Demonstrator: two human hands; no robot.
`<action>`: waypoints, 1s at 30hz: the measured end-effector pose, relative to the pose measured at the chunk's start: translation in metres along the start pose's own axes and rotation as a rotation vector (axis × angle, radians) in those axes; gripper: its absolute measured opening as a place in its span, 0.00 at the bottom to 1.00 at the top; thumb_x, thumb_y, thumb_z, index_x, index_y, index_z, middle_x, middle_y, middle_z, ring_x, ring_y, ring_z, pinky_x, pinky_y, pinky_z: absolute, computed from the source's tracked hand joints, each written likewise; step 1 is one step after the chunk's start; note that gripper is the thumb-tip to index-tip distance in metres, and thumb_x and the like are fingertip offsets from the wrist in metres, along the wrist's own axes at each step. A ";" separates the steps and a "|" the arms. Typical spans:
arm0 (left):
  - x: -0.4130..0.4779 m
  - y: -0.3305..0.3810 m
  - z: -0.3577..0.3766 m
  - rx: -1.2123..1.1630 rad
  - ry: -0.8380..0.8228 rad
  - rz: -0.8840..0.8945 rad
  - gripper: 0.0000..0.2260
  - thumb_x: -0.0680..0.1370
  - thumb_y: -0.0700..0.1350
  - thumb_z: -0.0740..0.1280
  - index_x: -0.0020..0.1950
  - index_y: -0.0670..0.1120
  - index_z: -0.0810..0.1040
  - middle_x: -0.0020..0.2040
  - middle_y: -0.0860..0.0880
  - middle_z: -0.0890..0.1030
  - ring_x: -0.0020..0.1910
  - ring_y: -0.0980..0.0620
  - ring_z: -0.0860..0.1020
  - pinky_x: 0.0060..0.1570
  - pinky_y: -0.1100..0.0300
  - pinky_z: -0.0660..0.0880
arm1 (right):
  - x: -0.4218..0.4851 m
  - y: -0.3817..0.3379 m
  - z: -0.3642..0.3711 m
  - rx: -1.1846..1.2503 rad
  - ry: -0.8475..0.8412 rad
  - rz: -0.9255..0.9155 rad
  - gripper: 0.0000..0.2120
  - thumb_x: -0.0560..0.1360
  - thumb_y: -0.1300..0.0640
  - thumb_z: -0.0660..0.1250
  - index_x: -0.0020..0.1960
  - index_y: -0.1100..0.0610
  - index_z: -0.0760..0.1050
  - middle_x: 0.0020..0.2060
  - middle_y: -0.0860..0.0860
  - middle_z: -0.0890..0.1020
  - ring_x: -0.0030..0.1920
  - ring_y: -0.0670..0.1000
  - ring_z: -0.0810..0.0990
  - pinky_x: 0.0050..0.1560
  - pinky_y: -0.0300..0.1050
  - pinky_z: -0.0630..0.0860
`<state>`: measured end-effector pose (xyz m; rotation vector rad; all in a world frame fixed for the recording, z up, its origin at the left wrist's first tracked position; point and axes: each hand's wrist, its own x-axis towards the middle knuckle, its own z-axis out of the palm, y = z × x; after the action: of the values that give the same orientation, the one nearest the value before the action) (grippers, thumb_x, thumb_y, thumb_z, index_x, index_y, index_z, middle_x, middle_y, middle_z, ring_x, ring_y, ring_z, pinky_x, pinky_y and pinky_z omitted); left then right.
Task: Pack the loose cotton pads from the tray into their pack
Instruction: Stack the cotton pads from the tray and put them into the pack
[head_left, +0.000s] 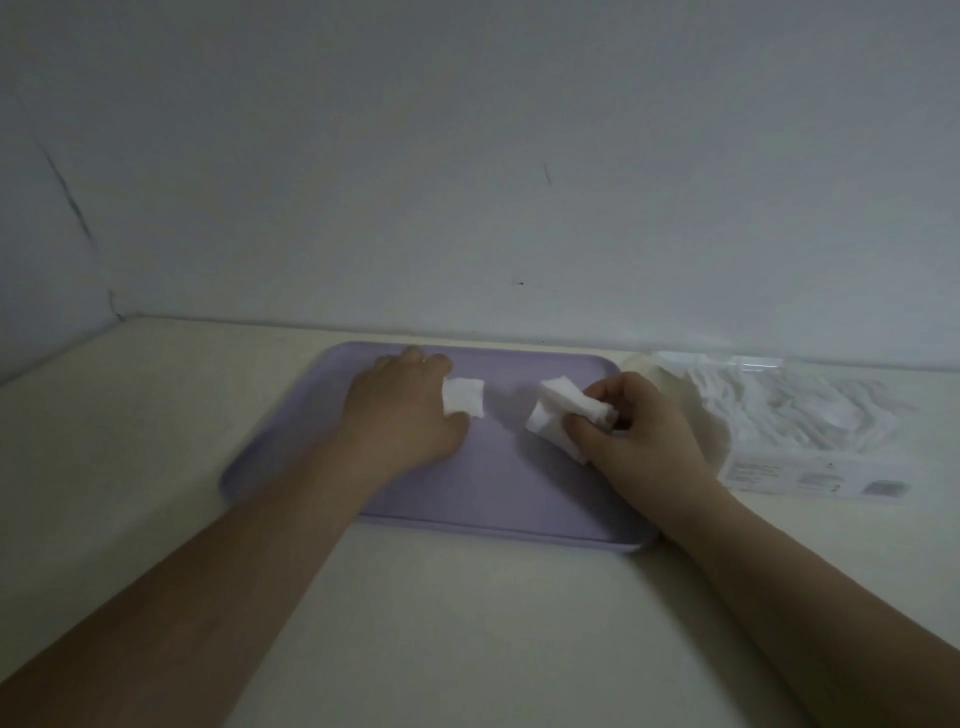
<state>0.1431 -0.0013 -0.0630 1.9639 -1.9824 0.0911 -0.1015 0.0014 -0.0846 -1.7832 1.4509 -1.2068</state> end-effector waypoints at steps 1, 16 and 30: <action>-0.002 -0.001 0.003 -0.028 -0.036 0.001 0.16 0.71 0.59 0.63 0.54 0.53 0.75 0.55 0.46 0.80 0.56 0.39 0.80 0.51 0.50 0.78 | -0.001 0.000 0.000 0.007 0.000 0.015 0.07 0.74 0.56 0.74 0.46 0.51 0.76 0.38 0.49 0.84 0.41 0.51 0.83 0.43 0.48 0.78; 0.003 0.005 -0.007 -0.419 -0.057 0.206 0.09 0.75 0.42 0.67 0.52 0.48 0.84 0.51 0.53 0.85 0.52 0.52 0.82 0.53 0.57 0.77 | -0.001 0.002 0.000 0.021 0.000 0.029 0.07 0.74 0.56 0.74 0.47 0.50 0.77 0.38 0.48 0.84 0.40 0.47 0.82 0.41 0.40 0.76; -0.013 0.045 -0.006 -1.346 -0.240 -0.047 0.04 0.79 0.35 0.71 0.52 0.41 0.82 0.44 0.41 0.85 0.38 0.47 0.83 0.40 0.51 0.82 | 0.000 0.000 -0.002 0.424 -0.028 0.065 0.05 0.75 0.62 0.76 0.51 0.60 0.83 0.42 0.57 0.88 0.40 0.47 0.84 0.43 0.42 0.80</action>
<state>0.1000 0.0147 -0.0523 1.0878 -1.3755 -1.1923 -0.1034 0.0019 -0.0834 -1.4470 1.1246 -1.3327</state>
